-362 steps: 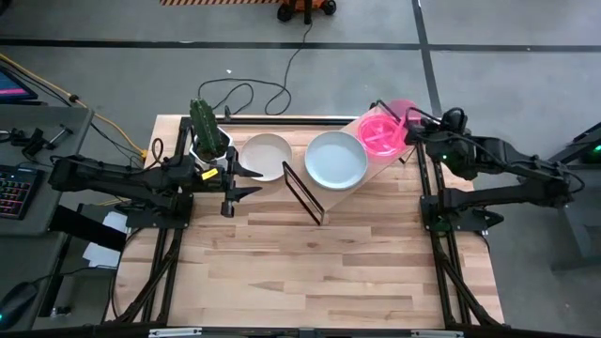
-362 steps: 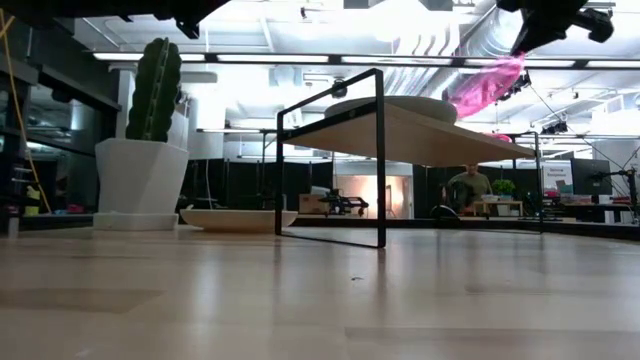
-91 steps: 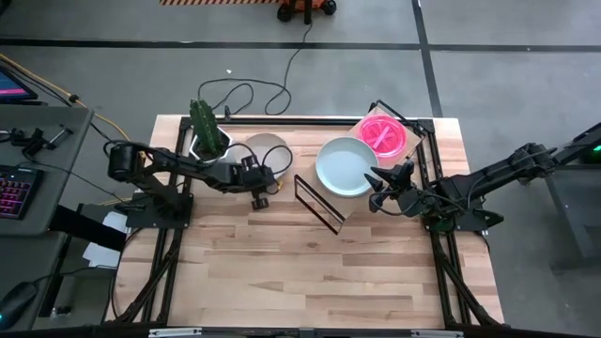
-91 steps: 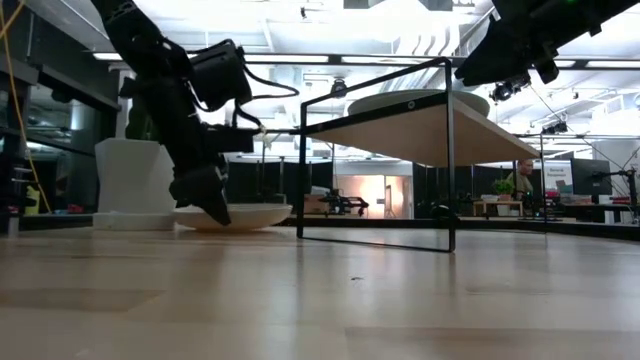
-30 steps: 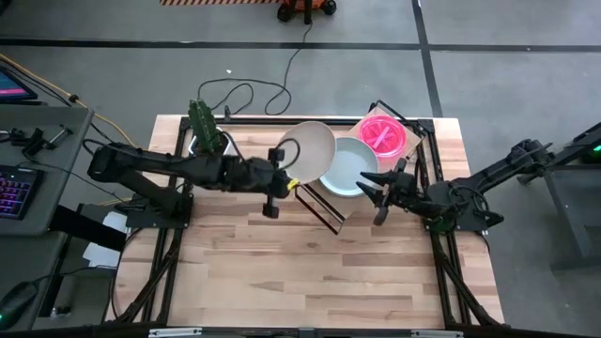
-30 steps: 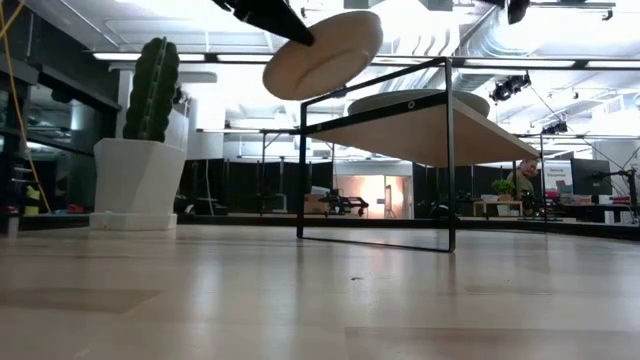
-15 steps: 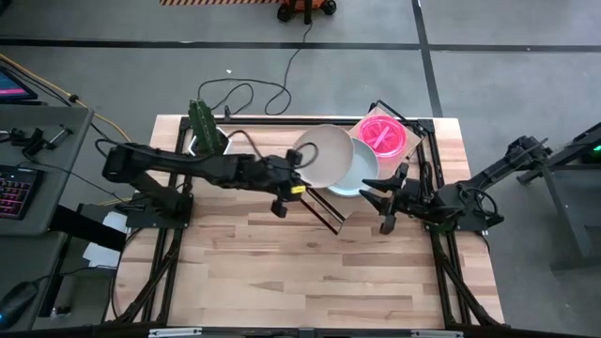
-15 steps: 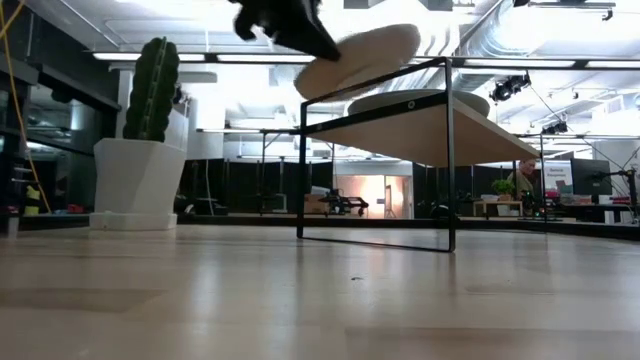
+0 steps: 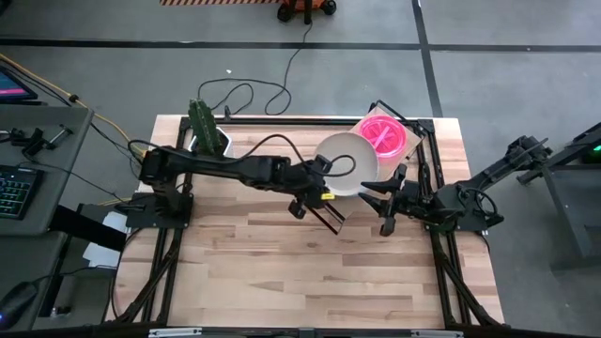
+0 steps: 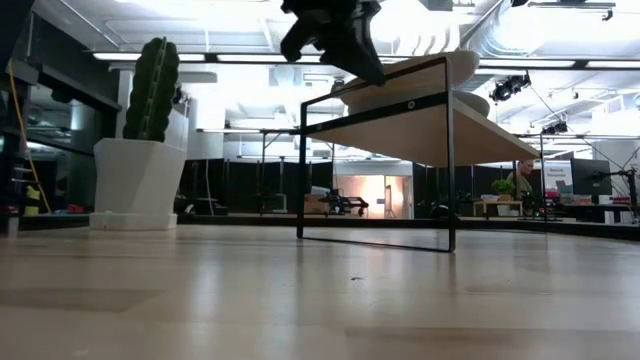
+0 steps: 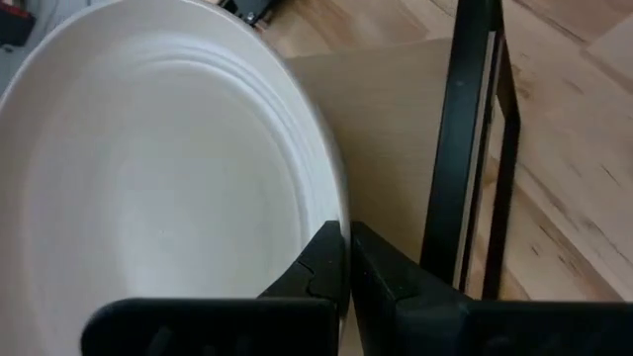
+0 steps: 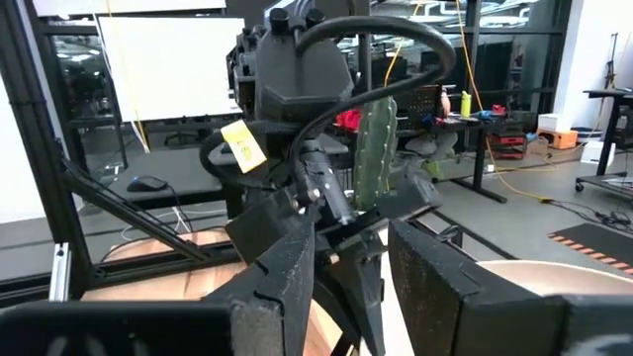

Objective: Place and stack plates onto a shelf
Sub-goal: Stack the white plate on top of the blue plate on the shelf

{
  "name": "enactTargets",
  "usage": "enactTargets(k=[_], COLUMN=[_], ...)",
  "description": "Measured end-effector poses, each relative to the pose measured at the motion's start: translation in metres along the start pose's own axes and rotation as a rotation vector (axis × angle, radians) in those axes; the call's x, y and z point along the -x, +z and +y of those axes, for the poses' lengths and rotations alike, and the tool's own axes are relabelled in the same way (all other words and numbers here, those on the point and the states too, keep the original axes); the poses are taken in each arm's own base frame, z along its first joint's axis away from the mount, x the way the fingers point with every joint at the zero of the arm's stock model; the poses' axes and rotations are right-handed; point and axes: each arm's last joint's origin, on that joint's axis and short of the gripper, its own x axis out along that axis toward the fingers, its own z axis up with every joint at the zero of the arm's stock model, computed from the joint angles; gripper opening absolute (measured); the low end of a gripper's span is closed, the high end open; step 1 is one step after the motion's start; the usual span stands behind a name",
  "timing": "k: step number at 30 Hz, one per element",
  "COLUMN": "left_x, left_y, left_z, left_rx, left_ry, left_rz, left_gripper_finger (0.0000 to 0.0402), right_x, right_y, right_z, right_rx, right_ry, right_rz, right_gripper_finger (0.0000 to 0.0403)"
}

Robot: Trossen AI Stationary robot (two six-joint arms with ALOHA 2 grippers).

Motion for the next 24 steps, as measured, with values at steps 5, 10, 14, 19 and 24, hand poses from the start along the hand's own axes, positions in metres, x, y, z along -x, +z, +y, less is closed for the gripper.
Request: enactTargets(k=[5, 10, 14, 19, 24], left_x=[-0.0029, -0.0027, -0.0027, -0.0026, -0.0027], left_y=[0.0023, 0.0037, 0.0036, 0.0046, 0.0048], left_z=[0.0001, -0.0007, -0.0007, 0.0009, 0.003], left_rx=[-0.018, -0.021, -0.032, -0.039, -0.051], left_ry=[-0.042, -0.07, -0.07, -0.046, -0.001], left_rz=[-0.015, -0.05, -0.05, -0.051, -0.029], left_gripper_finger=[0.0001, 0.0003, 0.0016, 0.0044, 0.0078], right_x=[0.0, 0.0, 0.0, 0.0, 0.0], right_y=[0.0001, 0.0002, 0.0002, 0.0002, 0.0002], right_z=[0.0, 0.0, 0.0, 0.0, 0.0], right_rx=[0.007, 0.006, 0.006, 0.006, 0.017], right_ry=[0.0, 0.0, 0.0, 0.0, -0.001], right_rz=[-0.001, -0.002, -0.002, -0.002, -0.002], right_gripper_finger=[0.0119, 0.0119, 0.0119, 0.0119, 0.0119])
